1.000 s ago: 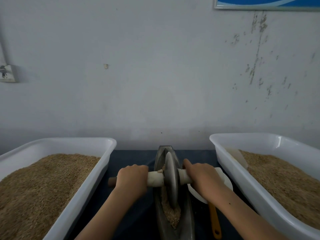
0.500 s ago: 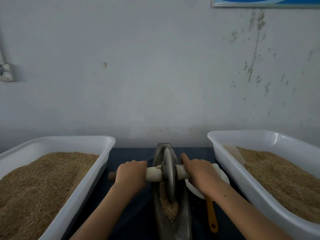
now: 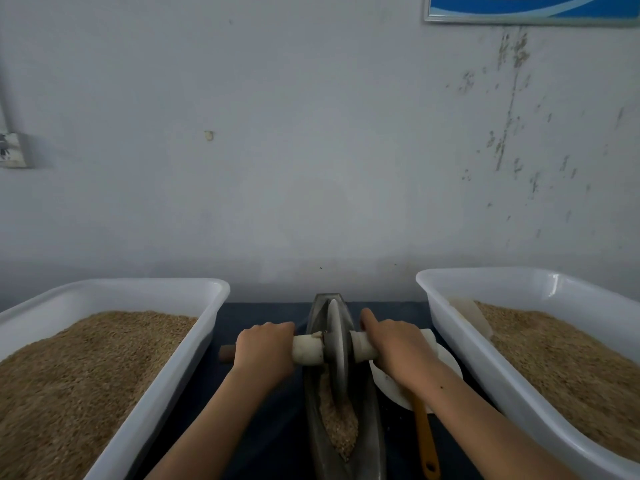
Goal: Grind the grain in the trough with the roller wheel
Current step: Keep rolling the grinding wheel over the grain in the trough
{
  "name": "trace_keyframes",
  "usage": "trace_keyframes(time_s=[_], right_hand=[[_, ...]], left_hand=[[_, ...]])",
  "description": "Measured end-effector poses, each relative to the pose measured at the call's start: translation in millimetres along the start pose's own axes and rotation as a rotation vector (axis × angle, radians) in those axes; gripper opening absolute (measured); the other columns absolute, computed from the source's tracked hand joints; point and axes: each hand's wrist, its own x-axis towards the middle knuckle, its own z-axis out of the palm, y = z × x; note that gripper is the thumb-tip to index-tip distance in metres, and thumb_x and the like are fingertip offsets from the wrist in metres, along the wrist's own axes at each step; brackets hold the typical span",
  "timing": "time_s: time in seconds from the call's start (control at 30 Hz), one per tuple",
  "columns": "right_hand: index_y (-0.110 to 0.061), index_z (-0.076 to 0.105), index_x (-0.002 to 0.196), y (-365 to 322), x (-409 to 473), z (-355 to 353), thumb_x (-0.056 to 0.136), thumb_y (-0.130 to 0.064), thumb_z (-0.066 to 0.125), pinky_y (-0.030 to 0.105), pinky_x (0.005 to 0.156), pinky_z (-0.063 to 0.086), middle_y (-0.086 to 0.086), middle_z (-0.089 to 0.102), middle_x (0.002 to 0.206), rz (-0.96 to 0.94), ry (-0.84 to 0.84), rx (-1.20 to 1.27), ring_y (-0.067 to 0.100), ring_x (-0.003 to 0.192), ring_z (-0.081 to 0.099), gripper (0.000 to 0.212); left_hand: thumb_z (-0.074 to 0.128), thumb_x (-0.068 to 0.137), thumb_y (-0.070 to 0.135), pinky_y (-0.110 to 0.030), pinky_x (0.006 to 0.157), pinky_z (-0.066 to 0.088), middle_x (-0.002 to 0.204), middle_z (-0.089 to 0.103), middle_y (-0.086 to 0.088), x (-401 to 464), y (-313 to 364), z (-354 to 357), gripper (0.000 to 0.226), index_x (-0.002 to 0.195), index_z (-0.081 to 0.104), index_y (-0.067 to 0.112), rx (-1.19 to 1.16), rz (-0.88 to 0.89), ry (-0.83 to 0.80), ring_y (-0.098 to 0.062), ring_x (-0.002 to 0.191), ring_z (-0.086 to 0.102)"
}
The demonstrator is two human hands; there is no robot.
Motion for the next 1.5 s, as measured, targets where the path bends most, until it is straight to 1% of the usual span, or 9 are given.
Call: trace_keyframes(time_s=[0.2, 0.33, 0.43, 0.67, 0.77, 1.0, 1.27, 1.4, 1.5], right_hand=[[-0.016, 0.033, 0.125, -1, -6, 0, 0.089, -0.006, 0.053, 0.03, 0.067, 0.038, 0.006, 0.063, 0.1, -0.003, 0.011, 0.022, 0.025, 0.089, 0.061, 0.042], [-0.017, 0.028, 0.133, -1, -19, 6, 0.089, -0.008, 0.054, 0.031, 0.067, 0.037, 0.006, 0.062, 0.103, -0.015, 0.04, -0.012, 0.024, 0.092, 0.06, 0.052], [-0.018, 0.026, 0.137, -1, -22, 7, 0.088, -0.011, 0.056, 0.03, 0.071, 0.038, 0.005, 0.062, 0.108, -0.016, 0.037, -0.004, 0.022, 0.098, 0.059, 0.058], [-0.017, 0.03, 0.131, 0, -7, 7, 0.089, -0.006, 0.052, 0.031, 0.065, 0.033, 0.006, 0.063, 0.102, 0.007, 0.066, -0.014, 0.025, 0.09, 0.061, 0.048], [-0.016, 0.033, 0.127, 1, 5, 7, 0.088, -0.005, 0.052, 0.031, 0.066, 0.034, 0.006, 0.062, 0.105, 0.019, 0.05, -0.011, 0.026, 0.094, 0.06, 0.045], [-0.016, 0.036, 0.126, 0, -6, 7, 0.09, -0.014, 0.053, 0.031, 0.065, 0.031, 0.005, 0.063, 0.102, -0.028, 0.094, -0.028, 0.027, 0.091, 0.061, 0.039], [-0.019, 0.028, 0.132, -2, -21, 7, 0.09, -0.016, 0.055, 0.031, 0.07, 0.037, 0.004, 0.063, 0.105, -0.026, 0.087, -0.001, 0.024, 0.095, 0.06, 0.05], [-0.018, 0.033, 0.127, 0, -10, 7, 0.089, -0.01, 0.053, 0.03, 0.067, 0.033, 0.004, 0.063, 0.101, -0.008, 0.078, -0.01, 0.023, 0.084, 0.058, 0.043], [-0.017, 0.037, 0.123, 1, 5, 6, 0.087, -0.009, 0.056, 0.031, 0.067, 0.035, 0.006, 0.063, 0.104, 0.004, 0.038, -0.007, 0.026, 0.092, 0.06, 0.041]], left_hand=[[0.058, 0.087, 0.029, -0.028, 0.073, 0.038, 0.108, 0.061, 0.003, -4, -1, -2, 0.028, 0.115, 0.052, 0.026, 0.016, 0.025, -0.007, -0.016, 0.097, 0.058], [0.059, 0.088, 0.03, -0.029, 0.079, 0.04, 0.111, 0.061, 0.003, -13, -3, -3, 0.031, 0.117, 0.051, 0.026, 0.045, 0.072, -0.028, -0.016, 0.1, 0.058], [0.059, 0.087, 0.032, -0.028, 0.077, 0.037, 0.111, 0.06, 0.004, -18, -4, 0, 0.032, 0.117, 0.05, 0.028, 0.054, 0.079, 0.011, -0.015, 0.1, 0.057], [0.058, 0.087, 0.03, -0.027, 0.072, 0.037, 0.106, 0.06, 0.003, -4, -1, 3, 0.029, 0.114, 0.049, 0.025, 0.027, 0.016, 0.038, -0.016, 0.095, 0.058], [0.058, 0.087, 0.028, -0.028, 0.071, 0.037, 0.106, 0.061, 0.002, 3, 0, 2, 0.029, 0.115, 0.05, 0.025, 0.029, -0.001, 0.054, -0.018, 0.096, 0.059], [0.061, 0.086, 0.032, -0.029, 0.076, 0.039, 0.109, 0.061, 0.003, -4, -1, 0, 0.032, 0.116, 0.052, 0.026, 0.044, 0.036, 0.003, -0.017, 0.099, 0.058], [0.059, 0.087, 0.035, -0.031, 0.086, 0.042, 0.115, 0.059, 0.003, -17, -4, 3, 0.037, 0.121, 0.047, 0.029, 0.042, 0.069, 0.008, -0.014, 0.103, 0.057], [0.058, 0.088, 0.036, -0.03, 0.082, 0.041, 0.111, 0.06, 0.004, -8, -3, 4, 0.033, 0.119, 0.048, 0.029, 0.009, 0.043, 0.028, -0.015, 0.1, 0.058], [0.057, 0.087, 0.033, -0.03, 0.077, 0.04, 0.109, 0.062, 0.003, 1, -2, 2, 0.03, 0.115, 0.051, 0.027, 0.017, 0.017, 0.022, -0.017, 0.099, 0.059]])
